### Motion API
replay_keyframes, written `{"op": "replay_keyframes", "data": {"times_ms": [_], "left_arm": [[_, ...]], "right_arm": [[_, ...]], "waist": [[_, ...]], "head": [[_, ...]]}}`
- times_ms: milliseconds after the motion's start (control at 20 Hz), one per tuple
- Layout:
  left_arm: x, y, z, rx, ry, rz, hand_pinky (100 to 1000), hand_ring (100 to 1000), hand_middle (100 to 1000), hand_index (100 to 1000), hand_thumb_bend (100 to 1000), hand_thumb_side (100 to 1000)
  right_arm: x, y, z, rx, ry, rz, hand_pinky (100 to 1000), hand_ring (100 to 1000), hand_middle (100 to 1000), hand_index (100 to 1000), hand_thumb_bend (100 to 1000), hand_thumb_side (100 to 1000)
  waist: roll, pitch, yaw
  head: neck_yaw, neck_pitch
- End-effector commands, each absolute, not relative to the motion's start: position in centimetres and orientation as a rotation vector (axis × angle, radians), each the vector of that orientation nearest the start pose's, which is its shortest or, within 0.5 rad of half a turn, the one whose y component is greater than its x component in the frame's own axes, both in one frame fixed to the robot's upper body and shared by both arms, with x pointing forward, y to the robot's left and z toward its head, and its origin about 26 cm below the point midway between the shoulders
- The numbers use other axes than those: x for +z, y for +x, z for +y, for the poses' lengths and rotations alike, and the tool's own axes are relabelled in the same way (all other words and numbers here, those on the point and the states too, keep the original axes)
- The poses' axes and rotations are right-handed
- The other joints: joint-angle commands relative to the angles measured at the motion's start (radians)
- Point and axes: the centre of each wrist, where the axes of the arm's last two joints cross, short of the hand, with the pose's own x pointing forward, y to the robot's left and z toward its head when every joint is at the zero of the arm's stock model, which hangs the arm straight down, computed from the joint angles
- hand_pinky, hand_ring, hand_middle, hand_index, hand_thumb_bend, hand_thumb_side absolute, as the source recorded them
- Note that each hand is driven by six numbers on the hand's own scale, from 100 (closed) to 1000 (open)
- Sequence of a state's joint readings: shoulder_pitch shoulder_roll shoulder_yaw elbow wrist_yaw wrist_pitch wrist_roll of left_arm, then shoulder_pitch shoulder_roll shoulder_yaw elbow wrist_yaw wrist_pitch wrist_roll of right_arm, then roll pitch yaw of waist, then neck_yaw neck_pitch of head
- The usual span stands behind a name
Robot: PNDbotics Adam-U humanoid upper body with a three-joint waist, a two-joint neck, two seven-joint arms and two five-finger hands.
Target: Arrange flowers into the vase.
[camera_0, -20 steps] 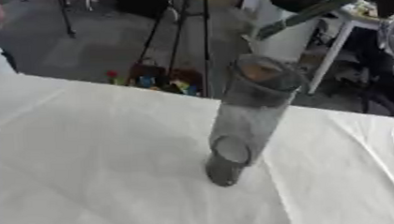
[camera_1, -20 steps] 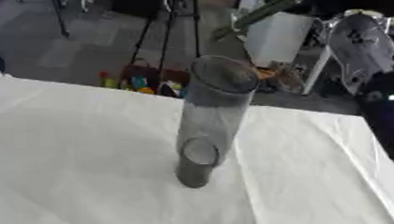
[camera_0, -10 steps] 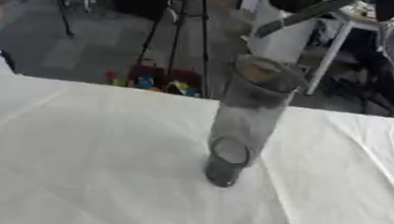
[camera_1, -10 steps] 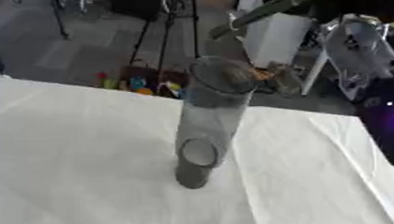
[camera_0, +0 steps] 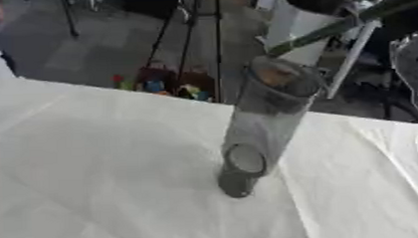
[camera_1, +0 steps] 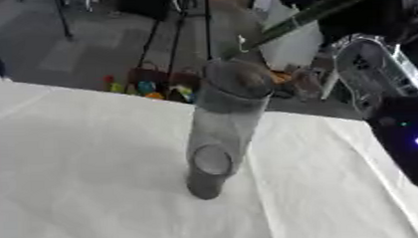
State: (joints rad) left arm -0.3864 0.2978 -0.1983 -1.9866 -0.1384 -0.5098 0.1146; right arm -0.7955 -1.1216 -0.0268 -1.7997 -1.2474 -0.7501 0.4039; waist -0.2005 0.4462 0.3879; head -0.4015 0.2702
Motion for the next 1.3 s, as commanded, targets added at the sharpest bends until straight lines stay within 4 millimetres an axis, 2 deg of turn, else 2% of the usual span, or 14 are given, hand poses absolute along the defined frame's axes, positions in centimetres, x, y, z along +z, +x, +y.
{"op": "replay_keyframes", "data": {"times_ms": [50, 900, 1300], "left_arm": [[20.82, 30.09, 19.86, 0.627, 0.041, 3.316, 678, 1000, 948, 966, 100, 1000], [20.73, 30.07, 19.83, 0.642, 0.030, 3.318, 678, 1000, 950, 966, 100, 1000], [20.66, 30.06, 19.89, 0.639, 0.017, 3.318, 679, 1000, 950, 966, 100, 1000]], "right_arm": [[44.49, 27.44, -34.23, -0.995, -0.530, 2.567, 100, 100, 100, 157, 100, 245], [44.86, 27.24, -34.93, -1.038, -0.447, 2.565, 100, 100, 100, 158, 100, 244], [44.87, 26.94, -35.13, -1.098, -0.396, 2.552, 100, 100, 100, 158, 100, 243]], "waist": [[0.006, -0.018, -0.001], [-0.005, -0.011, -0.003], [-0.002, -0.006, -0.005]], "head": [[-0.002, -0.015], [-0.005, -0.024], [-0.008, -0.024]]}}
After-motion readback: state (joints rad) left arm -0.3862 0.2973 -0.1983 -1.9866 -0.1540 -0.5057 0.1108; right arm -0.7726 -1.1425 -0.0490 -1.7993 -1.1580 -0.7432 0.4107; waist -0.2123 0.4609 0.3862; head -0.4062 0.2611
